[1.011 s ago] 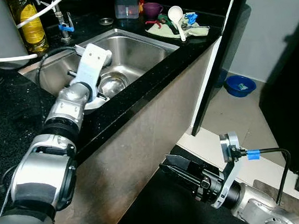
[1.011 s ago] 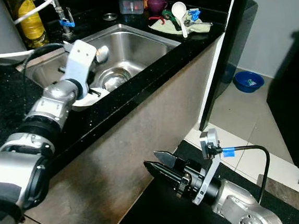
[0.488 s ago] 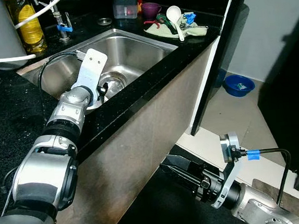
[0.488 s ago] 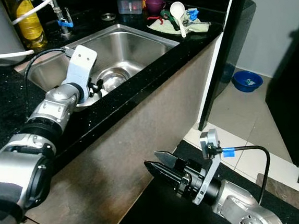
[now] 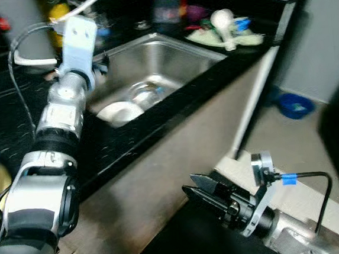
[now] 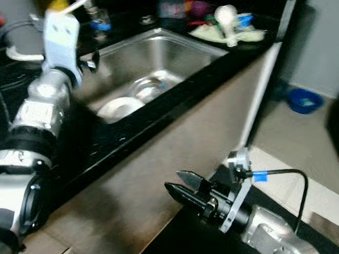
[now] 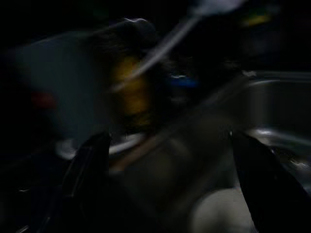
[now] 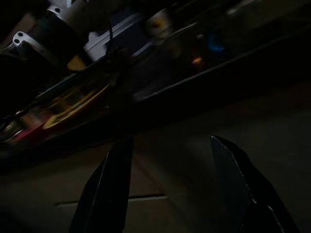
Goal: Kitchen organization
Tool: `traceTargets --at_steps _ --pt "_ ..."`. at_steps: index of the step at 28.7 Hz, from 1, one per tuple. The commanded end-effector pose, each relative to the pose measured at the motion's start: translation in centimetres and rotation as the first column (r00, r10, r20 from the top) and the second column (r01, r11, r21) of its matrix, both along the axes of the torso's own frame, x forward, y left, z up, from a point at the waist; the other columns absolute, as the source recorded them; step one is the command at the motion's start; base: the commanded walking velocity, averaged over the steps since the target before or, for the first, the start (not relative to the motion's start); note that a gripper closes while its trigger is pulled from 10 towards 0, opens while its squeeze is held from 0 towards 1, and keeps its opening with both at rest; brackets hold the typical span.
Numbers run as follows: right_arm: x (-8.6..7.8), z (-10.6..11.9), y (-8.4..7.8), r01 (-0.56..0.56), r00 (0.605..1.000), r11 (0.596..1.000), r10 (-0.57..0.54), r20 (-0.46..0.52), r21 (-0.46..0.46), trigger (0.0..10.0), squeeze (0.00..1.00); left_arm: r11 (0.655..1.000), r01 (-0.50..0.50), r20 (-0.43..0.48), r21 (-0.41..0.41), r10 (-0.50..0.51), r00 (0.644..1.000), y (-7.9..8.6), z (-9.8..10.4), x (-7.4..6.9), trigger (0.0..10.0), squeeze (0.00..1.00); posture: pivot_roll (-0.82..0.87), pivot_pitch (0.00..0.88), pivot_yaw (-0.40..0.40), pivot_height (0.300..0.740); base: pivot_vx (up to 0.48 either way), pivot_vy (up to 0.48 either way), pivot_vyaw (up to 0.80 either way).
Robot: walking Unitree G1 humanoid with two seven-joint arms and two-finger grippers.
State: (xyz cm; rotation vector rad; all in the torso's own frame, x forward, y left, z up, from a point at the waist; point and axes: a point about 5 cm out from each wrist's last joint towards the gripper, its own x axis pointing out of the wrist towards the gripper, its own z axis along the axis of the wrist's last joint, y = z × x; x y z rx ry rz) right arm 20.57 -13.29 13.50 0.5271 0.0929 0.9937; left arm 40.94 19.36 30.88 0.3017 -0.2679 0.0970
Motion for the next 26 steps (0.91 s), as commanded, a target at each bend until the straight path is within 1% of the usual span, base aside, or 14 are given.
traceTargets --at_steps 1,3,6,7,8,9,11,12,13,14,15,19,24,26 --pt "0.0 0.1 0.2 -0.017 1.000 1.000 0.017 0.004 0.008 10.0 0.00 1.000 -0.019 -0.003 -0.010 0.019 1.000 0.5 -0.2 -0.2 10.0 0.00 0.03 0.056 -0.035 0.740 0.000 0.000 0.80" --pt "0.0 0.0 0.2 -0.020 1.000 1.000 0.020 0.003 0.011 10.0 0.00 0.999 -0.030 0.016 -0.014 0.030 0.999 0.8 0.0 -0.5 10.0 0.00 0.03 0.056 -0.035 0.740 0.000 0.000 0.79" --pt "0.0 -0.1 0.2 -0.037 0.999 0.999 0.037 -0.002 0.023 10.0 0.00 0.997 -0.071 0.050 -0.003 0.071 0.996 1.5 0.4 -1.3 10.0 0.00 0.04 0.049 -0.037 0.740 0.000 0.000 0.79" --pt "0.0 -0.1 0.2 -0.037 0.999 0.999 0.037 -0.002 0.023 10.0 0.00 0.997 -0.071 0.050 -0.003 0.071 0.996 1.5 0.4 -1.3 10.0 0.00 0.04 0.049 -0.037 0.740 0.000 0.000 0.79" --pt "0.1 -0.4 0.3 -0.049 0.999 0.998 0.049 -0.006 0.031 10.0 0.00 0.997 -0.082 0.030 -0.010 0.082 0.996 1.3 0.0 -2.1 10.0 0.00 0.06 0.023 -0.030 0.740 0.000 0.000 0.79" --pt "0.1 -0.4 0.3 -0.049 0.999 0.998 0.049 -0.006 0.031 10.0 0.00 0.997 -0.082 0.030 -0.010 0.082 0.996 1.3 0.0 -2.1 10.0 0.00 0.06 0.023 -0.030 0.740 0.000 0.000 0.79" --pt "0.0 -0.4 0.2 -0.054 0.998 0.997 0.054 -0.010 0.049 10.0 0.00 0.995 -0.090 -0.025 -0.033 0.089 0.996 0.3 -0.2 -2.6 10.0 0.00 0.07 0.036 -0.037 0.740 0.000 0.000 0.79" --pt "0.0 -0.4 0.1 -0.051 0.999 0.997 0.052 -0.014 0.066 10.0 0.00 0.992 -0.097 -0.065 -0.075 0.092 0.994 -0.5 -0.3 -2.9 10.0 0.00 0.07 0.036 -0.038 0.740 0.000 0.000 0.78" --pt "0.0 -0.4 0.1 -0.049 0.999 0.996 0.050 -0.016 0.069 10.0 0.00 0.990 -0.091 -0.083 -0.103 0.083 0.993 -1.0 -0.5 -3.0 10.0 0.00 0.08 0.032 -0.034 0.740 0.000 0.000 0.78" --pt "0.0 -0.4 0.1 -0.049 0.999 0.996 0.050 -0.016 0.069 10.0 0.00 0.990 -0.091 -0.083 -0.103 0.083 0.993 -1.0 -0.5 -3.0 10.0 0.00 0.08 0.032 -0.034 0.740 0.000 0.000 0.78" --pt "0.2 -0.5 0.0 -0.048 0.999 0.996 0.050 -0.017 0.069 10.0 0.00 0.987 -0.075 -0.119 -0.145 0.058 0.991 -2.1 -0.9 -3.1 10.0 0.00 0.07 0.026 -0.027 0.740 0.000 0.000 0.76" --pt "0.3 -0.4 0.2 -0.058 0.998 0.995 0.060 -0.017 0.075 10.0 0.00 0.979 -0.065 -0.145 -0.193 0.038 0.989 -3.5 -0.9 -4.0 10.0 0.00 0.08 0.039 -0.027 0.740 0.000 0.000 0.40" --pt "0.3 -0.5 0.2 -0.057 0.998 0.995 0.059 -0.019 0.080 10.0 0.00 0.970 -0.089 -0.194 -0.228 0.044 0.980 -3.8 -1.1 -4.6 10.0 0.00 0.08 0.033 -0.022 0.740 0.000 0.000 0.00" --pt "0.3 -0.7 0.2 -0.064 0.998 0.995 0.066 -0.021 0.074 10.0 0.00 0.964 -0.127 -0.212 -0.235 0.077 0.974 -3.6 -0.7 -5.0 10.0 0.00 0.08 0.016 -0.031 0.740 0.000 0.000 0.00"
